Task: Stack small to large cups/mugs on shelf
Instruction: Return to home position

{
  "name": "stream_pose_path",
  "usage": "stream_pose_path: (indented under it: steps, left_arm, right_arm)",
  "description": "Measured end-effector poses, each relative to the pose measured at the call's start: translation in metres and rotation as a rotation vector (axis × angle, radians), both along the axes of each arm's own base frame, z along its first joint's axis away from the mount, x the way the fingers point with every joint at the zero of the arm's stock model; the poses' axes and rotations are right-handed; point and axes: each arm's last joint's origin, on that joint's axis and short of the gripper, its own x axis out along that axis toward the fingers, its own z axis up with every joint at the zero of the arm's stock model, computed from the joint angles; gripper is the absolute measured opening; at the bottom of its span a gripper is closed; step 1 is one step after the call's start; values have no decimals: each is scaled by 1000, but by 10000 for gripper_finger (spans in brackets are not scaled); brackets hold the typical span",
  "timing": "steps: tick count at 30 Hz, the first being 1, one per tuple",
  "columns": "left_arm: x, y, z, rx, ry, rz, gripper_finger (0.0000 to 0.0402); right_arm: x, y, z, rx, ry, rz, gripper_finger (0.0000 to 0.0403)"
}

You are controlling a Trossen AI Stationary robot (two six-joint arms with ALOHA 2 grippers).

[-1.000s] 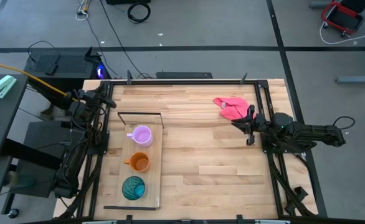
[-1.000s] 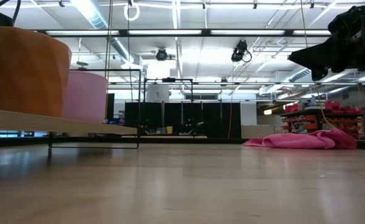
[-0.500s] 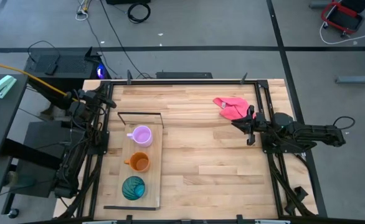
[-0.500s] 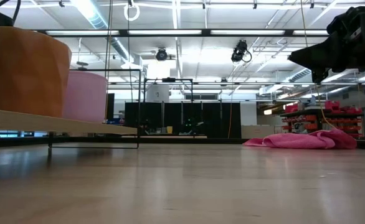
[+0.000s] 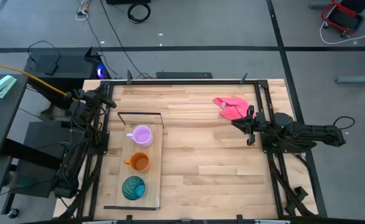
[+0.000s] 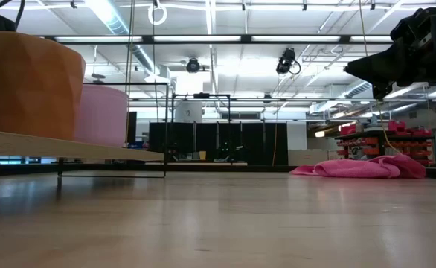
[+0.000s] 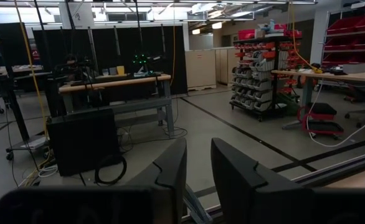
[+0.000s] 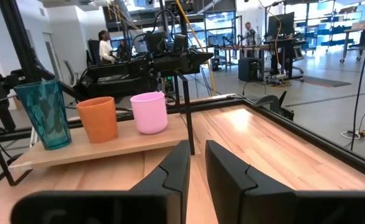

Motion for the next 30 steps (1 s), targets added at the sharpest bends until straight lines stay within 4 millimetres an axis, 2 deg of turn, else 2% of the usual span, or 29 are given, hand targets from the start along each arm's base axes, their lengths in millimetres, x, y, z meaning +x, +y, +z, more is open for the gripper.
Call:
stream_pose_path:
  steps: [30]
  left_arm:
    - [0, 0, 0, 0, 0, 0, 89]
  right_arm:
    - [0, 0, 0, 0, 0, 0, 59]
